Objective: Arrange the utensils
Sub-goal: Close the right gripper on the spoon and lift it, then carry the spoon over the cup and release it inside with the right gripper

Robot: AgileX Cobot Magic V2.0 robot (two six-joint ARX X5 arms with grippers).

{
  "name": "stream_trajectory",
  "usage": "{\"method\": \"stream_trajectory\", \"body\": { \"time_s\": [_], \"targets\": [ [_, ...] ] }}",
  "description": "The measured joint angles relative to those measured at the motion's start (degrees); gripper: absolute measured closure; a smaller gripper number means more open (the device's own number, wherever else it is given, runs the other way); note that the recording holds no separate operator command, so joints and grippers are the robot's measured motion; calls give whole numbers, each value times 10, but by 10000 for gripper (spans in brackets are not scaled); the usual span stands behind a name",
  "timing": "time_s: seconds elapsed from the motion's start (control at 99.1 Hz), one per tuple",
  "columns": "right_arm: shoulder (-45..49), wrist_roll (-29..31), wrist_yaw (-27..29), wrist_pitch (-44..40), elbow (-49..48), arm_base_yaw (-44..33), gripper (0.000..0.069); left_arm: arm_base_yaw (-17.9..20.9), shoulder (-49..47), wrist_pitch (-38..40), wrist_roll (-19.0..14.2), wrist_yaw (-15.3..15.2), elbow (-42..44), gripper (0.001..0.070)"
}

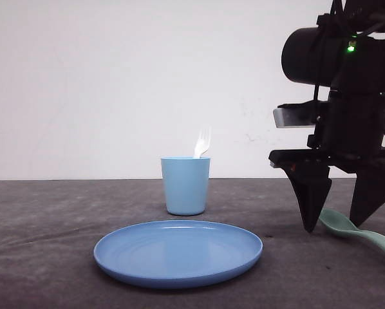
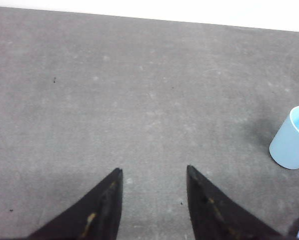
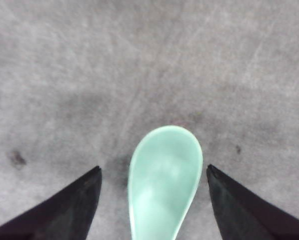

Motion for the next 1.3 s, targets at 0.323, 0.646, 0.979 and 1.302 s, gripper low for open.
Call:
{"method": "stream_trajectory", "body": {
  "time_s": [0.323, 0.646, 0.979, 1.302],
  "targets": [
    [8, 0, -2, 1, 0, 0, 412, 0, 0, 1, 0, 0, 0, 476],
    [9, 2, -6, 4, 0, 1, 558, 0, 0, 1, 0, 0, 0, 476],
    [8, 1, -8, 3, 1, 1, 632, 0, 0, 1, 0, 0, 0, 476],
    [-61, -15, -11, 1, 21, 19, 635, 0, 0, 2, 0, 0, 0, 476]
  ]
}}
